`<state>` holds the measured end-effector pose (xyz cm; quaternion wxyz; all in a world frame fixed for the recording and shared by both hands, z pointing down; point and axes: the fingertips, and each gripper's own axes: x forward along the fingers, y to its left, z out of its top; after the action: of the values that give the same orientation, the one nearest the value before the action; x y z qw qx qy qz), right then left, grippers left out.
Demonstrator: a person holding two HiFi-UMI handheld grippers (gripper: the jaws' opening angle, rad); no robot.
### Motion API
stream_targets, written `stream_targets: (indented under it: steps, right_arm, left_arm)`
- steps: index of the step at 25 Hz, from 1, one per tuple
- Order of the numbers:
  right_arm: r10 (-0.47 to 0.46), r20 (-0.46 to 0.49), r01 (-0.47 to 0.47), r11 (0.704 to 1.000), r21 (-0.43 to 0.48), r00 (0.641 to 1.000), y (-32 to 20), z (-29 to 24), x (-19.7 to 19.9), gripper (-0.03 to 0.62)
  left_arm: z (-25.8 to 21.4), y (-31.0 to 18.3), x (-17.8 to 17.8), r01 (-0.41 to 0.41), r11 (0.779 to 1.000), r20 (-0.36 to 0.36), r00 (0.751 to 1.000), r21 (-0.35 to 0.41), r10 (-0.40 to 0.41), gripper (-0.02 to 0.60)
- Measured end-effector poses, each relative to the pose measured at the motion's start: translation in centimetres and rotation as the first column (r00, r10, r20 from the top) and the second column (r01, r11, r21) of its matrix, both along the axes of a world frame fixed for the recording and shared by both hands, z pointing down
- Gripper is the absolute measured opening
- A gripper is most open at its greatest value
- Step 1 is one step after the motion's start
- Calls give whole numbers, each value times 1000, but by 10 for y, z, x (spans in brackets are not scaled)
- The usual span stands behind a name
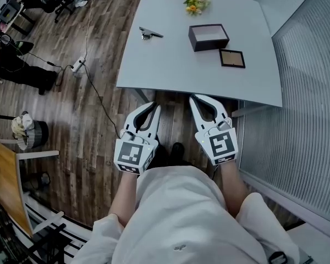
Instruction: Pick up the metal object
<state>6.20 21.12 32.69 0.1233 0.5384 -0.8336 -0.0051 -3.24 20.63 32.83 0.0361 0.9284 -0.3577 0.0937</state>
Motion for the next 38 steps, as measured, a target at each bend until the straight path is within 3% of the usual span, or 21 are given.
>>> stream_targets:
  steps: [9, 12, 17, 28, 38]
  right_arm:
    - [-15, 7, 15, 1000, -19, 1000, -3, 7, -7, 21]
    - [-18, 5, 18, 1000, -21, 1000, -7, 8, -8, 29]
    - [-23, 1, 23, 999, -34, 1000, -15, 10, -7, 50]
    - [-41, 8, 41, 997, -67, 999, -50, 15, -9, 123]
    - [-40, 1, 40, 995, -88, 999, -96, 16, -10, 132]
  left_arm:
    - [5, -1, -1, -18, 1000, 5, 1000, -3, 18, 34]
    - [8, -4, -1, -17, 1000, 5, 1000, -6, 17, 77]
    - [10, -15, 1, -19, 1000, 0, 1000, -9, 19, 81]
    - [16, -55, -3, -6, 1000, -6, 1000, -25, 6, 101]
    - [19, -102, -6, -6, 999, -10, 1000, -44, 5, 104]
